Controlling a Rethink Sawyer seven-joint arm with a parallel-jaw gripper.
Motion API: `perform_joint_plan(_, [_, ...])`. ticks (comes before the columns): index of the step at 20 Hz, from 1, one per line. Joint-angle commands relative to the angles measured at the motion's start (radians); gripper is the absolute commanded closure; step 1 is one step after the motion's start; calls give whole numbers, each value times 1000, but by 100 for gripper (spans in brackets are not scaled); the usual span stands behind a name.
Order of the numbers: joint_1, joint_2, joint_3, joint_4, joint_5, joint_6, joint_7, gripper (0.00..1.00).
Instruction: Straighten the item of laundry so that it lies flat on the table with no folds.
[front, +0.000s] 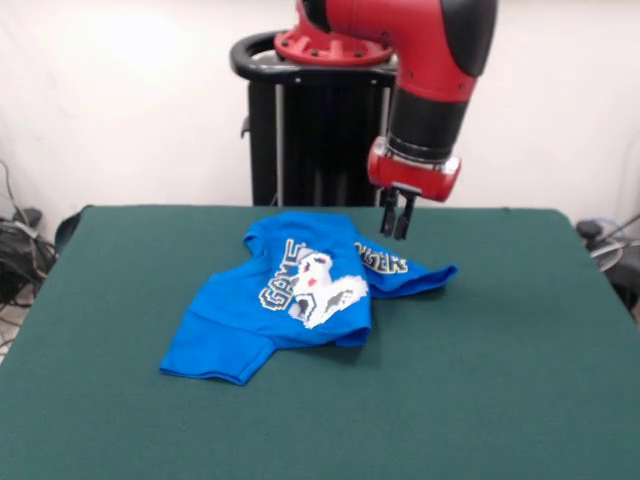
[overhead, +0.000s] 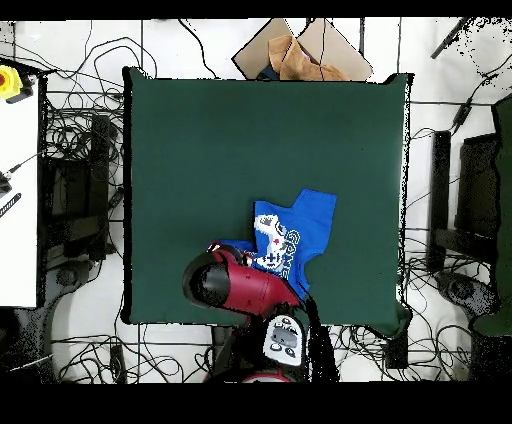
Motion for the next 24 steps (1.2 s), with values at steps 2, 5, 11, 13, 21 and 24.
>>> perform_joint_plan(2, [23, 103, 36, -102, 64, 2, 202, 100])
perform_joint_plan(5, [21, 175, 44, -118, 59, -85, 213, 100])
perform_joint_plan(11, [35, 245, 56, -111, 63, -175, 237, 100])
perform_joint_plan(13, [42, 266, 56, -107, 63, -192, 235, 100])
perform_joint_plan(21, [43, 318, 78, -80, 49, -249, 220, 100])
perform_joint_plan(24, [69, 315, 57, -77, 70, -245, 226, 100])
